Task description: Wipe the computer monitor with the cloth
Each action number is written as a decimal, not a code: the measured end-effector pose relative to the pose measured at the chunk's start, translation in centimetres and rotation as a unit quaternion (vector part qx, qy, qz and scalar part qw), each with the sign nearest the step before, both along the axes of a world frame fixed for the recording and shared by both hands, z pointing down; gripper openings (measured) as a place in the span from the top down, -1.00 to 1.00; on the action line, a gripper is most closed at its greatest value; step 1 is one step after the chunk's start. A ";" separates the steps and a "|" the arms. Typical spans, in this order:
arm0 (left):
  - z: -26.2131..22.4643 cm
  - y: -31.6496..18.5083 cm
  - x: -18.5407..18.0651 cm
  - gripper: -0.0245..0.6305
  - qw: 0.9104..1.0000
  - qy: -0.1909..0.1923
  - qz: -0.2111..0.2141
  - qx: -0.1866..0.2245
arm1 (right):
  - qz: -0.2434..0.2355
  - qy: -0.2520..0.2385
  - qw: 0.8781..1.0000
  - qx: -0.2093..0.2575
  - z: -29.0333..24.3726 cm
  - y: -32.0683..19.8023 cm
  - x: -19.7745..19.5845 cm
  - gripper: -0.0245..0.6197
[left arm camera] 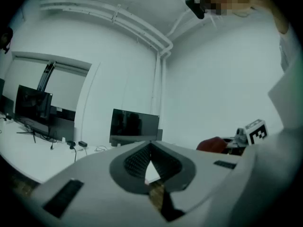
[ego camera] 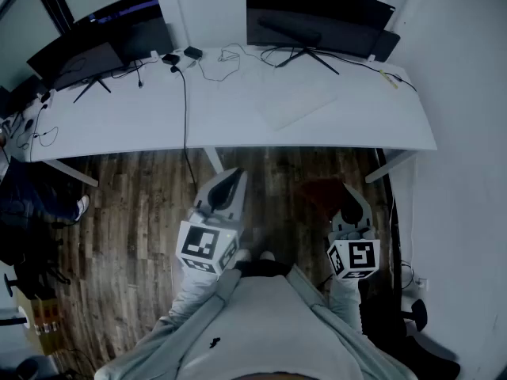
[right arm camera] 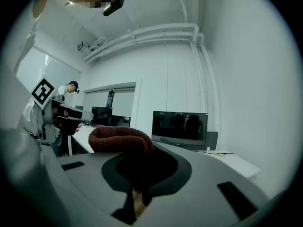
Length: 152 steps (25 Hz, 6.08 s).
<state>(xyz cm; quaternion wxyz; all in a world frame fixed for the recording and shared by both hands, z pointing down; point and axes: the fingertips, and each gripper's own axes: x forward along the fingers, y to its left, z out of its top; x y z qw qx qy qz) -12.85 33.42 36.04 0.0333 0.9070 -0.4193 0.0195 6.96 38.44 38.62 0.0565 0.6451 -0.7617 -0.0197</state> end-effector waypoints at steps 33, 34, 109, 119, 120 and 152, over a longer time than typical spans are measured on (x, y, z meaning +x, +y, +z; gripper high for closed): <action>2.9 -10.0 2.0 0.86 1.000 -0.010 -0.024 -0.012 | 0.012 -0.044 0.998 -0.037 4.0 -9.0 4.0 0.81; 2.8 -11.5 2.0 0.86 1.000 -0.010 -0.024 -0.012 | 0.014 -0.045 0.998 -0.038 4.0 -10.4 4.1 0.81; 0.6 -48.5 9.9 0.86 0.988 -0.017 -0.153 -0.009 | -0.174 -0.023 0.984 0.007 -2.3 -57.1 9.8 0.81; 0.8 -47.6 6.0 0.86 0.982 -0.020 -0.187 -0.014 | -0.236 -0.009 0.971 0.035 -4.9 -60.4 3.4 0.81; 0.9 -47.5 5.6 0.86 0.982 -0.019 -0.190 -0.015 | -0.243 -0.011 0.969 0.038 -5.3 -60.6 2.4 0.81; 3.2 -48.2 -3.6 0.86 0.986 -0.010 -0.163 -0.019 | -0.106 0.065 0.968 0.219 -16.9 -70.1 -9.9 0.81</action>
